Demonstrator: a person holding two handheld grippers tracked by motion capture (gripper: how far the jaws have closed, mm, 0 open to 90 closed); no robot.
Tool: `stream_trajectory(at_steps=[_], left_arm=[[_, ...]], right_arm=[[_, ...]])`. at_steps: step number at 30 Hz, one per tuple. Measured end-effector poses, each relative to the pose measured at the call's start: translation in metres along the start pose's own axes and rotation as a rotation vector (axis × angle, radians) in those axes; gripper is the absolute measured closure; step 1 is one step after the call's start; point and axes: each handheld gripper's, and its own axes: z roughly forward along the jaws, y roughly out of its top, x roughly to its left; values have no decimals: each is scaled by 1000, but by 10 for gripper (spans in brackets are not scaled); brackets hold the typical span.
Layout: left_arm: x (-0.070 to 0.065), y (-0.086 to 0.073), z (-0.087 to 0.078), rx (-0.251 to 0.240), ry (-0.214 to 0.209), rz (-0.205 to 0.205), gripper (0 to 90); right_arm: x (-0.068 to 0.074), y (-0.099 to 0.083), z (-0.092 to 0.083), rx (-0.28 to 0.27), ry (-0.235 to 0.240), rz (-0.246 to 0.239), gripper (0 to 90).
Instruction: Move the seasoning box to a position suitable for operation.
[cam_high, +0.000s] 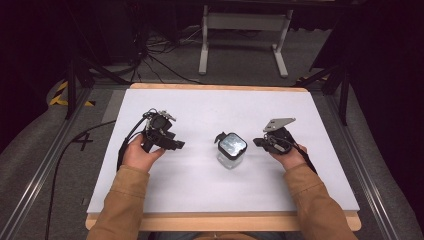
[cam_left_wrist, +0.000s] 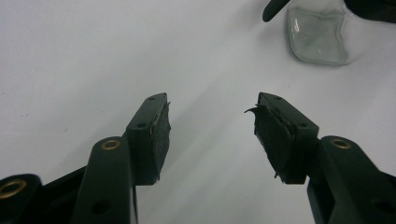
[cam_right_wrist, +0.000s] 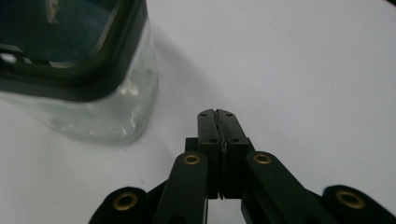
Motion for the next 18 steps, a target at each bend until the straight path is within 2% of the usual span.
stream_trajectory(at_steps=[1, 3, 5, 8, 13, 18], left_arm=[[-2, 1, 0, -6, 3, 8, 448], [-3, 1, 0, -8, 4, 7, 446], [-5, 2, -1, -15, 6, 27, 442], [-7, 3, -4, -33, -4, 26, 442], [-9, 2, -6, -43, -1, 27, 446], [-10, 0, -8, -48, -5, 32, 445]], right_arm=[[-5, -7, 0, 3, 11, 31, 899], [-5, -8, -1, -4, 16, 39, 899], [-4, -8, -3, -31, 31, 42, 899], [-1, -6, -1, -57, 49, 34, 899], [6, -3, 5, -69, 78, 18, 899], [12, 1, 8, -91, 87, -15, 898]])
